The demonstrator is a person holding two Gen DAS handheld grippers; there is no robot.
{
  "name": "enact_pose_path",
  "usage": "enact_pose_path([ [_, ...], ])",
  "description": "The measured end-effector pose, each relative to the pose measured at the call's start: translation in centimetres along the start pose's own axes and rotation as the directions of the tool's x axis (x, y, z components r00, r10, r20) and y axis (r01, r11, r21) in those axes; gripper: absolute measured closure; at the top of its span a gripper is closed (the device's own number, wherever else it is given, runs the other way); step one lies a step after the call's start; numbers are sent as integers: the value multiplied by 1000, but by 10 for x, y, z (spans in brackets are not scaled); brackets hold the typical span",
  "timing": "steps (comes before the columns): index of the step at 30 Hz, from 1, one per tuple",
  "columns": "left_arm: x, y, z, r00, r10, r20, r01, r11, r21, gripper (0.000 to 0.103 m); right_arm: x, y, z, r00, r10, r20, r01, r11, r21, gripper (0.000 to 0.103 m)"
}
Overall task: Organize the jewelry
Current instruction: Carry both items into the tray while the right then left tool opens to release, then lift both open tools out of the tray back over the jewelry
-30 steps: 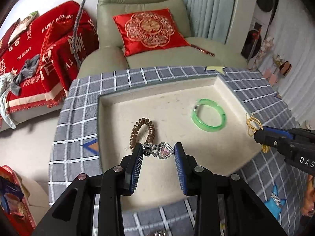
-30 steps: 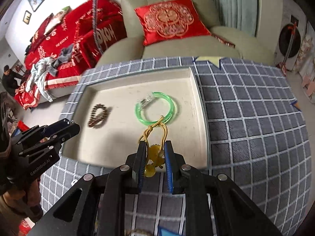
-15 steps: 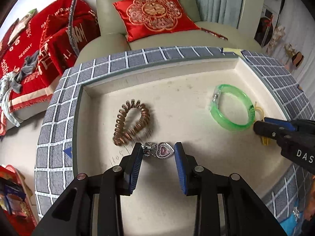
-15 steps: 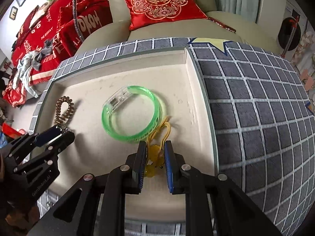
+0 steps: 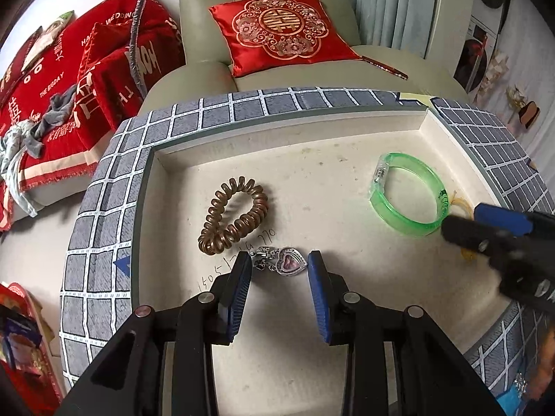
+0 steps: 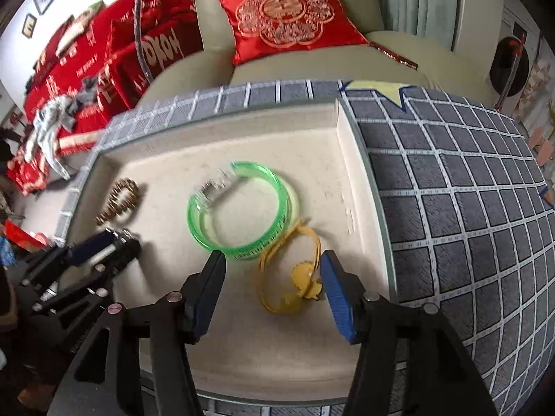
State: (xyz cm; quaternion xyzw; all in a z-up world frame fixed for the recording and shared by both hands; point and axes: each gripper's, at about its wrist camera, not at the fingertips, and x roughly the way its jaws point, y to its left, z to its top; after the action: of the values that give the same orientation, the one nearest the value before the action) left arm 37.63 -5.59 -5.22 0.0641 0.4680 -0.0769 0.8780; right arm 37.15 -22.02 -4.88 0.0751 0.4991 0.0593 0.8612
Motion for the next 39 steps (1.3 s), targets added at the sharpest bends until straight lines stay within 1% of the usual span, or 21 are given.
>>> enact_pose_path([
  [4,0,2,-1,1000,-10,-1,10,1000,-12,54,-18,-3,3,998,31,46,-32,999,31,43],
  [9,-2,3,-1,1000,-14,3,14,1000,-15,54,-36,-4,2,996,34,77,-38,998,47,42],
  [10,-2,3,0,1000,-15,7,15,1000,-13,52,-38,-5,2,996,36,78,-40,998,51,42],
  [11,-3,3,0,1000,-16,9,16,1000,-12,40,-42,-6,1,996,36,79,-40,998,54,42],
  [12,-6,4,1,1000,-13,21,13,1000,-19,7,-44,-7,0,996,35,80,-39,998,55,42],
  [13,-9,5,0,999,-8,40,9,1000,-27,0,-47,-8,-2,996,30,81,-35,998,58,42],
  [15,-18,7,1,997,-8,80,10,999,-32,0,-52,-11,-3,996,27,83,-32,998,59,42],
  [17,-21,7,4,997,-7,74,9,1000,-30,0,-57,-14,-7,996,24,86,-29,998,62,42],
  [20,-31,9,3,995,-7,104,10,1000,-29,0,-61,-20,-12,997,19,81,-25,997,75,42],
  [22,-40,10,0,992,-2,124,4,1000,-15,0,-65,-22,-17,996,30,78,-37,995,88,34],
  [23,-44,11,-2,992,-2,130,3,1000,-9,0,-66,-23,-20,996,37,79,-44,995,92,24],
  [24,-48,12,-5,992,-5,128,5,1000,-6,0,-69,-24,-23,996,41,82,-48,994,96,21],
  [26,-55,14,-11,993,-20,119,21,1000,-10,0,-76,-24,-30,995,46,94,-56,993,103,20],
  [27,-60,17,-16,993,-29,114,31,999,-18,0,-78,-25,-33,994,51,93,-61,992,107,15],
  [28,-63,18,-19,993,-36,111,39,999,-21,0,-80,-26,-36,994,59,91,-69,991,111,11],
  [29,-66,20,-23,993,-46,107,49,999,-24,0,-82,-27,-40,994,67,92,-77,990,116,4],
  [30,-70,22,-29,993,-51,102,54,998,-28,0,-85,-27,-43,993,66,94,-77,990,121,0],
  [32,-78,25,-39,994,-50,94,52,998,-22,0,-94,-28,-52,992,54,117,-68,990,124,0],
  [34,-85,25,-50,995,-44,89,44,999,-6,0,-100,-27,-60,992,45,120,-59,992,115,0],
  [36,-92,27,-62,996,-39,85,39,999,3,0,-105,-24,-67,993,41,107,-52,993,103,0],
  [39,-101,32,-79,996,-32,80,33,999,-11,0,-111,-22,-75,996,46,77,-54,994,93,0],
])
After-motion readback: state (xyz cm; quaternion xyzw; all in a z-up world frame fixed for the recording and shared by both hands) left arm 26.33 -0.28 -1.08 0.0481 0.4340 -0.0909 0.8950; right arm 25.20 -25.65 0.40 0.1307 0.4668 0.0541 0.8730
